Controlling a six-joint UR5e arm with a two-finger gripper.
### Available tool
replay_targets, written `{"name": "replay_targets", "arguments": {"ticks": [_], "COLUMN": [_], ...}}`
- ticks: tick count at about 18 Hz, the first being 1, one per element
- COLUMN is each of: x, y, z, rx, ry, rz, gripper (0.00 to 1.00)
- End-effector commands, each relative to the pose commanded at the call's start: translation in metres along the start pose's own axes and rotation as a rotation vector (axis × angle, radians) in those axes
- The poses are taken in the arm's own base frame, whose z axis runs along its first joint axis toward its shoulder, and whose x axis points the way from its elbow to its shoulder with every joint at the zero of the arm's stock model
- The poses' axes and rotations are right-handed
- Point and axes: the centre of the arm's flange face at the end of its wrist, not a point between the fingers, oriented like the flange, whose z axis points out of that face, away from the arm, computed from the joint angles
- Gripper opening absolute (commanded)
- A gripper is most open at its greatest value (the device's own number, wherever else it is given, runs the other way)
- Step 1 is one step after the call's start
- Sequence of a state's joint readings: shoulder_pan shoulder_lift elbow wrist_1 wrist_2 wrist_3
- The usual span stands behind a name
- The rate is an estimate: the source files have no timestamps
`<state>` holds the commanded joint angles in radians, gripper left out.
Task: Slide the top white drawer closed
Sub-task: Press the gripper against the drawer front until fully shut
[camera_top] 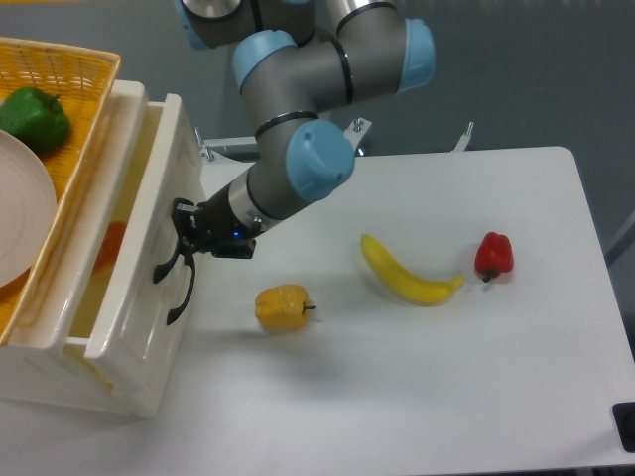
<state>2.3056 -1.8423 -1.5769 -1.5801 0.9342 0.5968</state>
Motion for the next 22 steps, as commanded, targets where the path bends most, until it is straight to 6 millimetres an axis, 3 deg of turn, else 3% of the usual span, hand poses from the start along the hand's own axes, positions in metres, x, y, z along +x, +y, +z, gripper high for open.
{"name": "replay_targets", "arguments": {"ticks": [11,12,13,14,15,16,17,22], "x": [0.016,0.016,0.013,0.012,0.006,-0.006,-0.016,-0.072], "y": [-0.012,-0.012,-0.013,-0.014,-0.012,-0.009,-0.008,-0.001], "z": [0.026,0.026,0.027,0.023,0.018,0.006,-0.006,-0.087], "rx": [-0.008,-0.009,-0.009,-0.005,-0.006,-0.005,-0.004,0.084], "ry": [-0.02,-0.021,-0.02,-0.027,-0.043,-0.078,-0.109,-0.29], "rz": [0.014,0.015,0.018,0.018,0.012,-0.001,-0.014,-0.06], "gripper": [0.08,0.18,0.36,0.46,0.63,0.85,0.96,1.0]}}
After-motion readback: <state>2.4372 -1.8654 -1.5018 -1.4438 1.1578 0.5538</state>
